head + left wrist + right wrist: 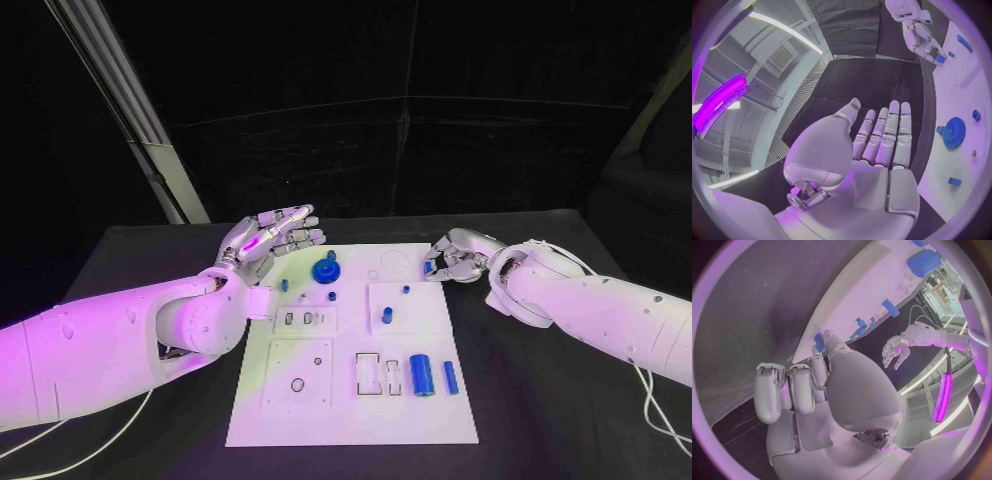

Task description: Assemble the parts on the task board

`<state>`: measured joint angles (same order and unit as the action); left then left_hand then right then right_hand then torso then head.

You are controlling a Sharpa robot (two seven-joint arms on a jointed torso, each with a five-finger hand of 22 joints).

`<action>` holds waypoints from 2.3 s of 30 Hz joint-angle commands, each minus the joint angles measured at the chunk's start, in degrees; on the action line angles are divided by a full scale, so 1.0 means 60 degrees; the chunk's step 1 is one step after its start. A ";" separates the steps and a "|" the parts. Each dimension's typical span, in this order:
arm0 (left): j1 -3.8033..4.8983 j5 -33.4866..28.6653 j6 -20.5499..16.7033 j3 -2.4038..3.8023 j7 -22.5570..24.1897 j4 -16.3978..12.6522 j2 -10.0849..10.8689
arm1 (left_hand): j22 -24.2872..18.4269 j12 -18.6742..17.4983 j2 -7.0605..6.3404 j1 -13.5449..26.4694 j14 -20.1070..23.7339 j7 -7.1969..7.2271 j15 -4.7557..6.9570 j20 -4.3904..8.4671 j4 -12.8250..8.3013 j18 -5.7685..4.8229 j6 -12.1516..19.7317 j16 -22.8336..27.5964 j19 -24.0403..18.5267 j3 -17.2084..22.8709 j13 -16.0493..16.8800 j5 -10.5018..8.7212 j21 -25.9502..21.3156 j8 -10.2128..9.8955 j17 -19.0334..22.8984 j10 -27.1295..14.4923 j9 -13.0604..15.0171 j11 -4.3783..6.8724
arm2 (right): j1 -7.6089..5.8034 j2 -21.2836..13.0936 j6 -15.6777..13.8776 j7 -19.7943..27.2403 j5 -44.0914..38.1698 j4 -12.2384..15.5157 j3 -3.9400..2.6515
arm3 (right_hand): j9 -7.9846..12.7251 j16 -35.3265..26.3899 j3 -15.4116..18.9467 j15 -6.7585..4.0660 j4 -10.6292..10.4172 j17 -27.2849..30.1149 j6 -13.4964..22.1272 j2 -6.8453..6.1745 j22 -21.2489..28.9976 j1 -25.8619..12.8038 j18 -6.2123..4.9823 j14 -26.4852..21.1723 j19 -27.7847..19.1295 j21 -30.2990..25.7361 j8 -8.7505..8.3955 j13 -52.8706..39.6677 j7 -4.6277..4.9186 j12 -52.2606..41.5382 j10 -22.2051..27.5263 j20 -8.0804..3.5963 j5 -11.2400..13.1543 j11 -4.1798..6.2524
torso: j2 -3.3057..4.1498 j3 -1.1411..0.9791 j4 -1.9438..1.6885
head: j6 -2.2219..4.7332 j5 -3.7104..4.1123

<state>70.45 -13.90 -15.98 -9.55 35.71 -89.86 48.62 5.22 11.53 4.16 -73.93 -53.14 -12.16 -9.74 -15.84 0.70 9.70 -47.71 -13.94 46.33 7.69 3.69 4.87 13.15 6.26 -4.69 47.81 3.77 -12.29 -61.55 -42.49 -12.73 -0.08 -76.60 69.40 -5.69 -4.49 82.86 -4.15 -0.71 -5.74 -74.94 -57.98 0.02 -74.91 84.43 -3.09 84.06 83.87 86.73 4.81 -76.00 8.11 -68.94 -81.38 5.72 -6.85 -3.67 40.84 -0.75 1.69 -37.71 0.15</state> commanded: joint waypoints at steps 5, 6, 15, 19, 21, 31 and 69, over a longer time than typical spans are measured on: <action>0.0012 0.0014 0.0136 0.0008 0.0032 -0.0012 0.0002 | -0.0017 0.0041 0.0031 -0.0034 -0.0077 -0.0446 0.0017 -0.0008 -0.0043 0.0127 -0.0036 -0.0056 0.0075 0.0038 -0.0008 -0.0013 -0.0039 -0.0021 0.0014 0.0046 0.0000 0.0021 | -0.0010 0.0029 -0.0181 -0.0065 -0.0093 0.0005 -0.0006 | -0.0003 0.0010 -0.0098 -0.0086 0.0022 -0.0101 -0.0115 0.0082 -0.0992 -0.0090 0.0166 0.0511 0.0008 -0.0005 0.0052 0.0136 -0.0010 -0.0062 -0.0108 -0.0078 0.0049 0.0137 | 0.0001 -0.0001 -0.0002 | -0.0009 -0.0005; 0.0012 0.0014 0.0135 0.0008 0.0032 -0.0013 0.0004 | -0.0017 0.0041 0.0031 -0.0034 -0.0077 -0.0446 0.0017 -0.0008 -0.0043 0.0127 -0.0036 -0.0056 0.0075 0.0038 -0.0008 -0.0013 -0.0039 -0.0021 0.0014 0.0046 0.0000 0.0021 | -0.0010 0.0031 -0.0213 -0.0074 -0.0103 0.0006 -0.0006 | -0.0006 0.0011 -0.0119 -0.0092 0.0029 -0.0103 -0.0147 0.0104 -0.0993 -0.0088 0.0166 0.0512 0.0008 -0.0005 0.0062 0.0131 -0.0021 -0.0068 -0.0112 -0.0081 0.0042 0.0146 | 0.0001 -0.0001 -0.0002 | -0.0009 -0.0005; 0.0013 0.0014 0.0118 0.0008 0.0035 -0.0024 0.0029 | -0.0017 0.0041 0.0031 -0.0034 -0.0077 -0.0446 0.0017 -0.0008 -0.0043 0.0127 -0.0036 -0.0056 0.0075 0.0038 -0.0008 -0.0013 -0.0039 -0.0021 0.0014 0.0046 0.0000 0.0021 | -0.0005 0.0034 -0.0604 -0.0151 -0.0315 0.0066 -0.0007 | -0.0153 0.0015 -0.0628 -0.0276 0.0271 -0.0137 -0.0882 0.0522 -0.1021 0.0074 0.0170 0.0522 0.0029 0.0002 0.0393 0.0040 -0.0317 -0.0168 -0.0174 -0.0228 0.0090 0.0380 | -0.0003 -0.0007 0.0003 | -0.0034 -0.0025; 0.0013 0.0014 0.0110 0.0008 0.0038 -0.0017 0.0036 | -0.0017 0.0041 0.0031 -0.0034 -0.0077 -0.0446 0.0017 -0.0008 -0.0043 0.0127 -0.0036 -0.0056 0.0075 0.0038 -0.0008 -0.0013 -0.0039 -0.0021 0.0014 0.0046 0.0000 0.0021 | -0.0005 0.0005 -0.0782 -0.0100 -0.0400 0.0217 -0.0010 | -0.0172 0.0016 -0.0727 -0.0314 0.0336 -0.0148 -0.0970 0.0548 -0.1032 0.0070 0.0173 0.0524 0.0036 0.0005 0.0424 0.0043 -0.0359 -0.0154 -0.0173 -0.0272 0.0119 0.0419 | -0.0001 -0.0011 -0.0013 | -0.0049 -0.0022; 0.0013 0.0014 0.0101 0.0008 0.0038 -0.0017 0.0039 | -0.0017 0.0041 0.0031 -0.0034 -0.0077 -0.0446 0.0017 -0.0008 -0.0043 0.0127 -0.0036 -0.0056 0.0075 0.0038 -0.0008 -0.0013 -0.0039 -0.0021 0.0014 0.0046 0.0000 0.0021 | -0.0005 -0.0029 -0.0888 -0.0096 -0.0419 0.0340 -0.0012 | -0.0173 0.0016 -0.0730 -0.0316 0.0339 -0.0148 -0.0972 0.0546 -0.1038 0.0069 0.0175 0.0525 0.0041 0.0007 0.0424 0.0042 -0.0360 -0.0154 -0.0174 -0.0273 0.0118 0.0420 | -0.0004 -0.0007 -0.0023 | -0.0038 -0.0020; 0.0024 0.0014 0.0072 0.0008 0.0053 0.0002 0.0075 | -0.0021 0.0039 0.0032 -0.0031 -0.0078 -0.0449 0.0017 -0.0008 -0.0055 0.0127 -0.0031 -0.0055 0.0079 0.0054 -0.0010 -0.0013 -0.0042 -0.0027 0.0017 0.0040 -0.0002 0.0019 | -0.0019 -0.0280 -0.1148 -0.0458 -0.0452 0.1645 -0.0033 | -0.0160 0.0003 -0.0773 -0.0330 0.0341 -0.0135 -0.0945 0.0477 -0.1026 -0.0099 0.0173 0.0523 0.0033 0.0001 0.0374 0.0070 -0.0350 -0.0100 -0.0160 -0.0307 0.0093 0.0420 | -0.0024 0.0023 -0.0014 | 0.0014 -0.0064; 0.0201 -0.0073 0.0178 0.0020 0.0288 0.0545 0.0052 | -0.0034 0.0065 0.0047 -0.0024 -0.0100 -0.0438 0.0026 -0.0003 -0.0092 0.0129 -0.0087 -0.0061 0.0100 0.0115 -0.0007 -0.0012 -0.0046 -0.0005 0.0024 0.0085 0.0004 0.0032 | 0.0174 0.2460 -0.0094 -0.1360 -0.3016 0.1980 0.0243 | -0.0150 -0.0084 -0.0868 -0.0344 0.0307 0.0001 -0.0983 0.0403 -0.0897 -0.0403 0.0144 0.0494 -0.0053 -0.0053 0.0314 0.0188 -0.0367 0.0103 -0.0082 -0.0326 0.0025 0.0434 | 0.0009 0.0027 0.0010 | -0.0244 -0.0664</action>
<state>71.52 -14.17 -15.77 -9.49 36.29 -86.62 49.00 5.08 11.53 4.16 -73.93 -53.35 -12.16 -9.53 -15.99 0.31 9.70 -47.70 -13.94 46.47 8.08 3.69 4.87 13.15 6.26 -4.60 48.02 3.77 -12.07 -60.35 -27.95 -14.58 -7.65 -92.19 81.30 -4.19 -4.96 82.54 -9.07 -2.50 -3.88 -74.91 -62.09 2.15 -74.90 82.34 -3.10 83.99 83.65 86.73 6.36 -75.82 7.26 -68.50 -80.55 3.87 -6.47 -2.86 40.83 -0.47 1.72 -39.01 -3.79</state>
